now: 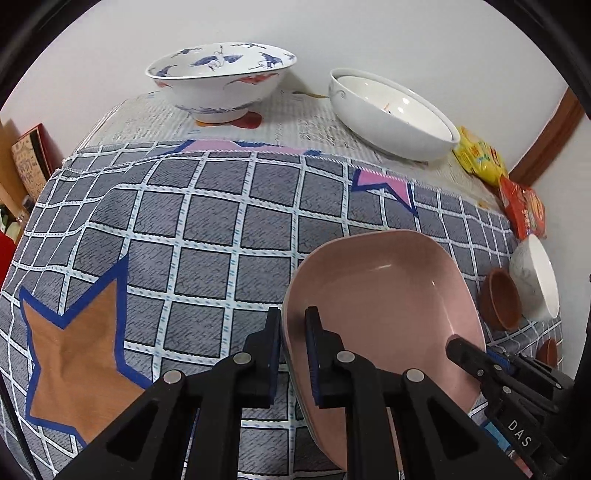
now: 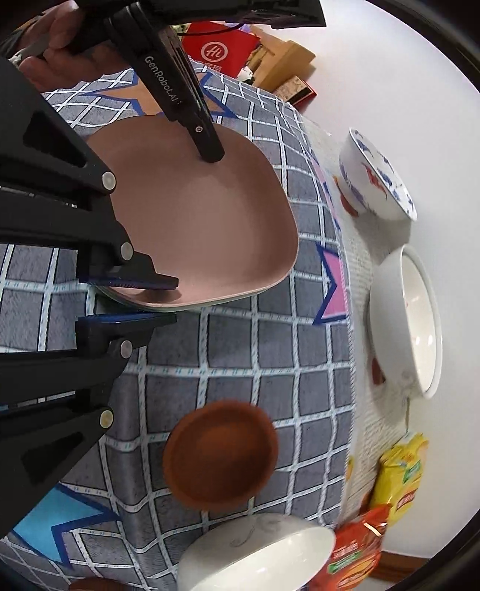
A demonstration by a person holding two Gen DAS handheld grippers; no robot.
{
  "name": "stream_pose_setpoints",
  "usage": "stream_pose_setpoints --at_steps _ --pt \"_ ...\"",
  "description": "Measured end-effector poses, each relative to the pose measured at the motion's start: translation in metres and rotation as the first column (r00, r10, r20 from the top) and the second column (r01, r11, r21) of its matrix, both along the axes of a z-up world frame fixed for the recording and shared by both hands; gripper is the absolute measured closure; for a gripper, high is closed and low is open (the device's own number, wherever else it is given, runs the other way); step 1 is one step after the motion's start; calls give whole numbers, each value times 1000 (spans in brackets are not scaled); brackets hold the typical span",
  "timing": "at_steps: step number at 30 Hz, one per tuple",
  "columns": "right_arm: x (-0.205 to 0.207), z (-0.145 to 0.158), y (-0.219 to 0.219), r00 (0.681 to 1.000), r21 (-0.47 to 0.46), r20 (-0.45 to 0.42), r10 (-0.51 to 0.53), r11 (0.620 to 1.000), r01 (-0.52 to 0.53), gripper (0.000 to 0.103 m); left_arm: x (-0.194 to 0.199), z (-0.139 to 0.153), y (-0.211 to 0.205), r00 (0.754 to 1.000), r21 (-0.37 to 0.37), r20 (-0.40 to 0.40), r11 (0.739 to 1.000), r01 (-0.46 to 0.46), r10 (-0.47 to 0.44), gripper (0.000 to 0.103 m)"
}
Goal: Organize plates and bowls
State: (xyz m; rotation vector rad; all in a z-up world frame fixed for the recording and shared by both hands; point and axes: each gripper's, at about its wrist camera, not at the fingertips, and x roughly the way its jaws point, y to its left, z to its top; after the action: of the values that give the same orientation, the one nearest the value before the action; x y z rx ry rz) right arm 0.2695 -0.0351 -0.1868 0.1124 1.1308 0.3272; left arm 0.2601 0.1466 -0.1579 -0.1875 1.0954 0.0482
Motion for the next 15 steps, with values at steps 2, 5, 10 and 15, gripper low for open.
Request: stream_pose_setpoints --at_steps 2,5,10,15 --pt "0 -1 -2 1000 3 -5 10 1000 -10 91 -1 1 -3 1000 21 -6 1000 6 -5 89" --pt "-1 1 -2 1000 -10 3 20 1000 -20 90 -2 1 -4 1000 36 -22 999 6 -5 89" --pt "-7 14 -2 999 -35 40 35 999 -34 87 -12 7 -6 1000 85 -30 996 -5 8 85" --pt "-18 36 -12 995 -35 96 34 999 -31 86 -27 26 -9 1000 126 -4 992 -24 24 82"
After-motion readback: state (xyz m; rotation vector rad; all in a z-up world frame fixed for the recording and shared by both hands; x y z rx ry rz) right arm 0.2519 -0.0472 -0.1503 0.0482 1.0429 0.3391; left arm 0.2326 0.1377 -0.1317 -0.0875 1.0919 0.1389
